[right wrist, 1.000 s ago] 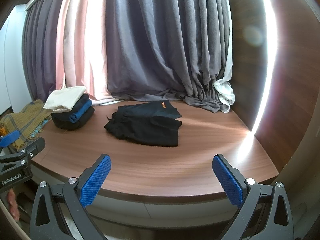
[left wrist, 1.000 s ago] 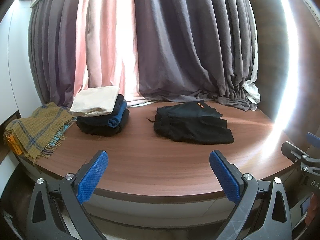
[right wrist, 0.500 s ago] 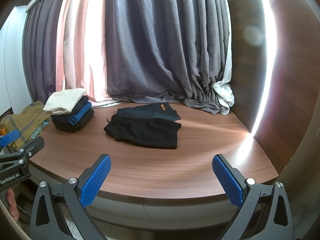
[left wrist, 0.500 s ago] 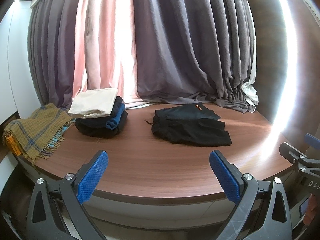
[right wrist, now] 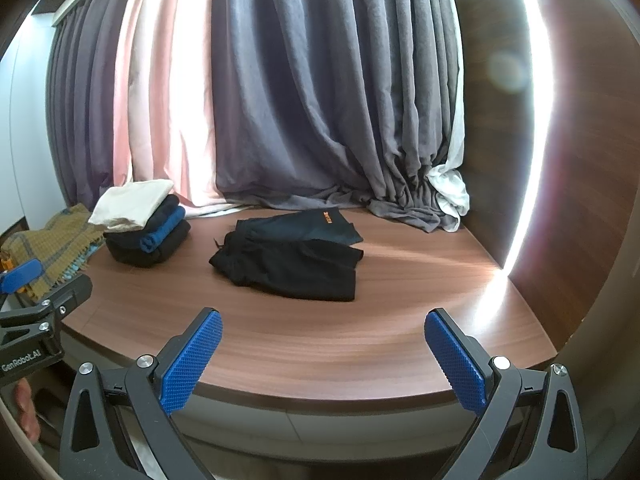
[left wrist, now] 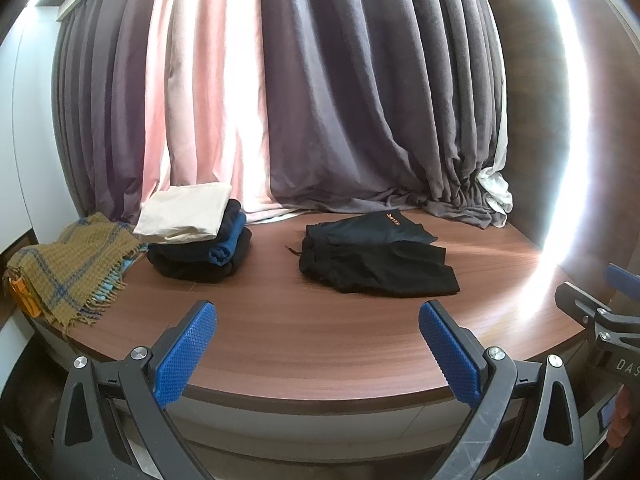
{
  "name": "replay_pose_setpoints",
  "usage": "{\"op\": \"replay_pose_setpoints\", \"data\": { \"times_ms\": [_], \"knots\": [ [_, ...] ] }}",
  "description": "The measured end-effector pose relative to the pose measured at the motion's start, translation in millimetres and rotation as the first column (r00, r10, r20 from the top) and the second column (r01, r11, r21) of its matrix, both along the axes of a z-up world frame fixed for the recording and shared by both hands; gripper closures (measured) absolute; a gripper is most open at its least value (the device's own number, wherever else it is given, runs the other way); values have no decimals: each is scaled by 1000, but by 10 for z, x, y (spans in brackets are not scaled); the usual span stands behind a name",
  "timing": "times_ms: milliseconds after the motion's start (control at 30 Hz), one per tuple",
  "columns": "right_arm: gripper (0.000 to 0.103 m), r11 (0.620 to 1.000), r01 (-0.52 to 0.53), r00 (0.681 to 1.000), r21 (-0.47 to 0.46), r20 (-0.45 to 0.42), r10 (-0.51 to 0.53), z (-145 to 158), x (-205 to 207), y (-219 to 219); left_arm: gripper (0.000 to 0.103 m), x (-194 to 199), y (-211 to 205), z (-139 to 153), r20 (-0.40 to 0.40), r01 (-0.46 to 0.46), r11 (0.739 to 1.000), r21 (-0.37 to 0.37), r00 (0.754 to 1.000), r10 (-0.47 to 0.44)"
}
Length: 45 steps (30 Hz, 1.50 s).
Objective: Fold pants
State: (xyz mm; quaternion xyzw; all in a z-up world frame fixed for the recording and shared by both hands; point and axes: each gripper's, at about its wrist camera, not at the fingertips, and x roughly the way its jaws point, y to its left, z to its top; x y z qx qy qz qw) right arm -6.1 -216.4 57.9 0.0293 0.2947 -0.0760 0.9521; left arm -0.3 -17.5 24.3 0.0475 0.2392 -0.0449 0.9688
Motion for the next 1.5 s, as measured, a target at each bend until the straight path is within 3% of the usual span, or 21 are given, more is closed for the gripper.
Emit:
{"op": "replay_pose_setpoints", "data": {
  "times_ms": [500, 933, 1200, 1500],
  "knots": [
    [1, 1000, -14, 1000, -4, 21, 14, 7, -13, 22, 0, 4, 36, 10, 2, 2, 1000, -8, 1000, -2],
    [1, 1000, -28, 1000, 3, -11, 28, -101, 179, 76, 0, 172, 122, -81, -29, -7, 1000, -7, 1000, 7],
    [1, 1000, 10, 997, 12, -74, -9, -340, 478, 76, 0, 559, 234, -281, -74, -10, 1000, 3, 997, 10],
    [1, 997, 69, 983, 23, -173, -64, -717, 1094, 84, 4, 1305, 371, -517, -111, 31, 999, 33, 993, -28]
  ]
}}
